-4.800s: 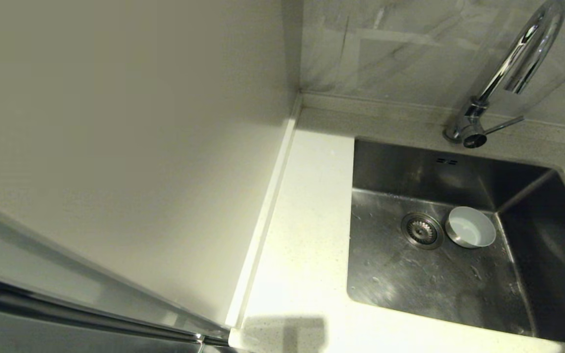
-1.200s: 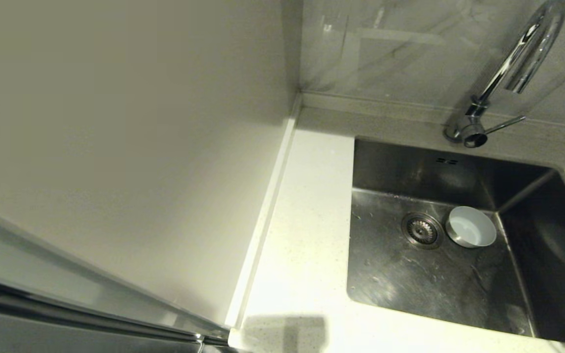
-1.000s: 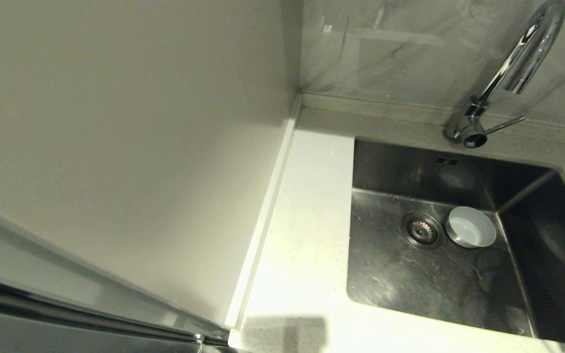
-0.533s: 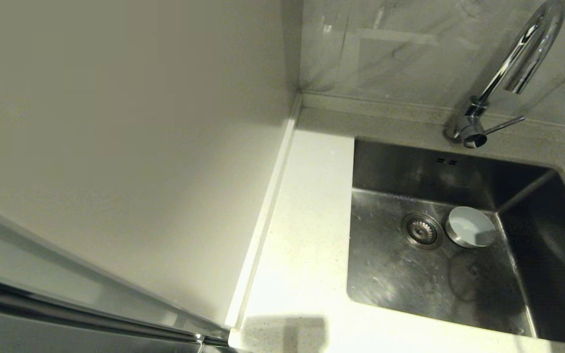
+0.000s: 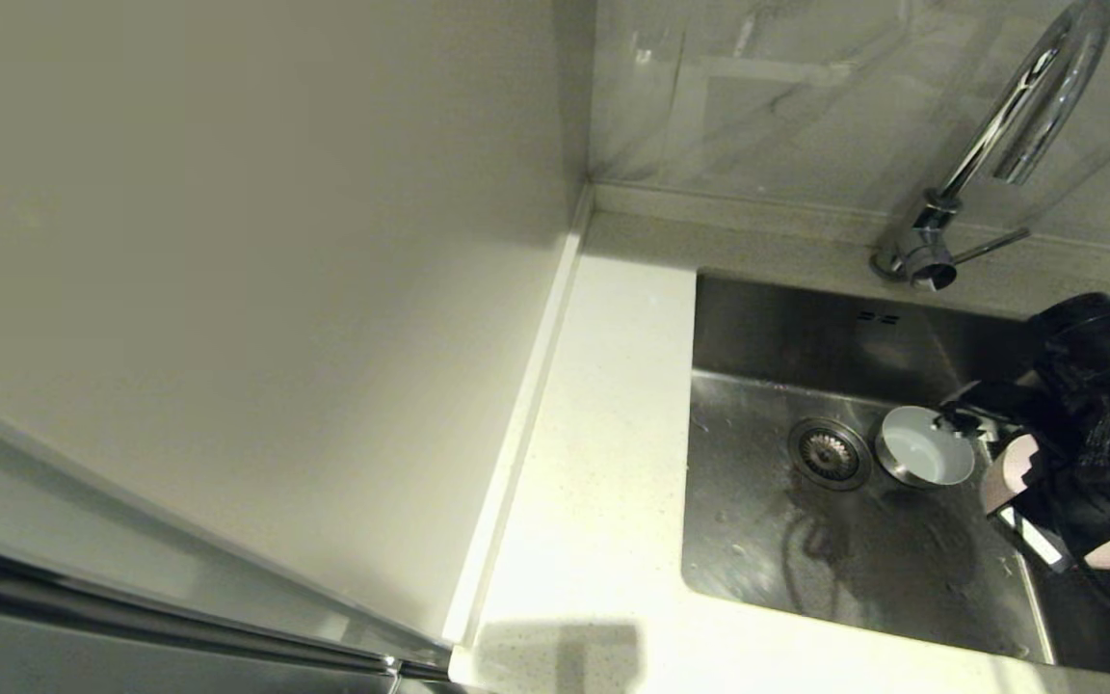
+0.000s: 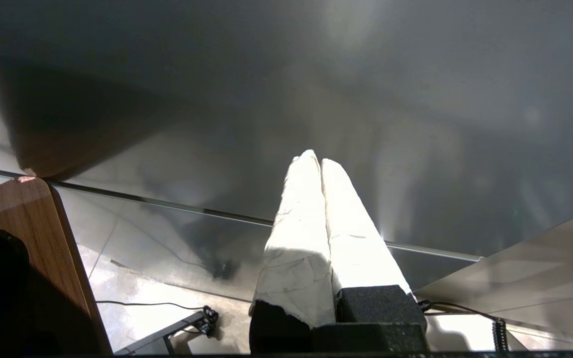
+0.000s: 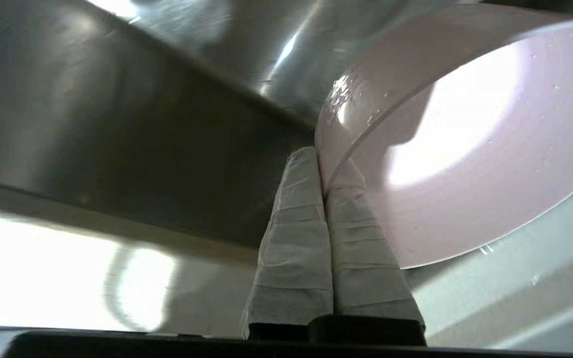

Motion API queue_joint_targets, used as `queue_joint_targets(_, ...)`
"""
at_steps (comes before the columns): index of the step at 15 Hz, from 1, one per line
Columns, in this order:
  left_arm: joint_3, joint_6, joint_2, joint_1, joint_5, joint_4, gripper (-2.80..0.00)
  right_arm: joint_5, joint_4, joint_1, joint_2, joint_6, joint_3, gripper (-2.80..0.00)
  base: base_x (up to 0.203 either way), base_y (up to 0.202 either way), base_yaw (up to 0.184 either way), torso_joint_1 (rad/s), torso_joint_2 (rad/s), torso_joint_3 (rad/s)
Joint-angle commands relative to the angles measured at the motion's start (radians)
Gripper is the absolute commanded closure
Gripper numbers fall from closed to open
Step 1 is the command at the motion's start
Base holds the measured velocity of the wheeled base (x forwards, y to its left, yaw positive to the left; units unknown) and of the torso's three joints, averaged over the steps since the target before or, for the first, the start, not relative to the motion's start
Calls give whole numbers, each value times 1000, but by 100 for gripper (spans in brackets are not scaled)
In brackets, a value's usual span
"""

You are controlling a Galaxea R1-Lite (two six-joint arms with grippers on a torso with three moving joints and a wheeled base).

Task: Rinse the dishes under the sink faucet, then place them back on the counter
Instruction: Put a bowl into the sink

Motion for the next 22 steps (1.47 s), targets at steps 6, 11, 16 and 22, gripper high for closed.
queue_joint_targets(6,3,-1,0,-1,0,-1,0,-103,-259,38,235,-1,113,0,0,0,0,0,0,0)
queue_joint_targets(11,3,-1,0,0,0,0,0,-109,-322,35,350,16,107,0,0,0,0,0,0,0)
queue_joint_targets(16,3,-1,0,0,0,0,0,-107,-363,19,419,87,118,0,0,0,0,0,0,0)
queue_joint_targets(22,3,-1,0,-1,0,-1,0,-107,-364,14,495,157,114,0,0,0,0,0,0,0)
